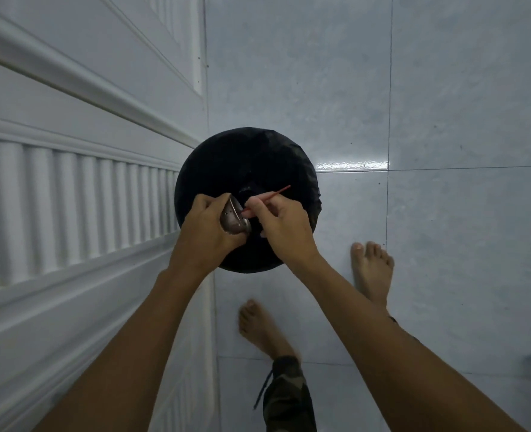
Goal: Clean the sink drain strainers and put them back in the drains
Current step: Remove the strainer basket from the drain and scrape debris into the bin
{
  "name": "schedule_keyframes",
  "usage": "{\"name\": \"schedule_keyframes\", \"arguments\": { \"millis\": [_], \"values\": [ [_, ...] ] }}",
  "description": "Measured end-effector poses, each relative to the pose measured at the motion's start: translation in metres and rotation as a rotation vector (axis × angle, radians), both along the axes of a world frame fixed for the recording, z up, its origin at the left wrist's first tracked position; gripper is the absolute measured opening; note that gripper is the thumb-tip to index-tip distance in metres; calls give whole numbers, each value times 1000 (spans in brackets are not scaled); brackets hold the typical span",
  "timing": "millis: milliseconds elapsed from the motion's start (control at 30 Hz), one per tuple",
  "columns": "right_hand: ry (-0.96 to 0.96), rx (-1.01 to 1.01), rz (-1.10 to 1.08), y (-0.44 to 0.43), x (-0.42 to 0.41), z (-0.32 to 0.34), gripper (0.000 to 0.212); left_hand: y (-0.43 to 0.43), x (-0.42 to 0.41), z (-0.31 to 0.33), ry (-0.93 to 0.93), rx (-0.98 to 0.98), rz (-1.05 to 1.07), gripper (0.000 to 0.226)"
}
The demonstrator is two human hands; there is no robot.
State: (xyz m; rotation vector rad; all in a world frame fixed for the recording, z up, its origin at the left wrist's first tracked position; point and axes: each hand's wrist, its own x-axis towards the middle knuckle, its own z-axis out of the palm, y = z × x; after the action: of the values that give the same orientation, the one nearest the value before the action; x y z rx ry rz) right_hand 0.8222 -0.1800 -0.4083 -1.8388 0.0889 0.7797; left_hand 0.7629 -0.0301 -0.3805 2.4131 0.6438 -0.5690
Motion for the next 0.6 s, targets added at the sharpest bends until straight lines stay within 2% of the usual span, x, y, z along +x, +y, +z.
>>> {"name": "schedule_keyframes", "arguments": {
  "millis": [67, 133, 200, 300, 400, 533, 600],
  "values": [
    [-35, -73, 95, 0, 0, -4, 21, 7, -1, -1, -4, 4, -31, 82],
    [-61, -105, 41, 0, 2, -5, 21, 11, -3, -1, -5, -2, -36, 86],
    [-38, -32, -63, 3, 5, -5, 20, 15, -3, -1, 5, -23, -33, 91],
    [56, 56, -35, 8, 3, -3, 19, 20, 1, 0, 2, -75, -27, 97],
    [10, -46, -57, 7, 6, -6, 21, 24, 2, 5, -66, -133, 42, 87],
    [118, 215, -102, 10, 8, 1, 19, 29, 7, 9, -73, -119, 15, 67],
    [124, 186, 14, 5, 11, 0, 19, 34, 6, 10, -76, -111, 17, 66]
  ]
}}
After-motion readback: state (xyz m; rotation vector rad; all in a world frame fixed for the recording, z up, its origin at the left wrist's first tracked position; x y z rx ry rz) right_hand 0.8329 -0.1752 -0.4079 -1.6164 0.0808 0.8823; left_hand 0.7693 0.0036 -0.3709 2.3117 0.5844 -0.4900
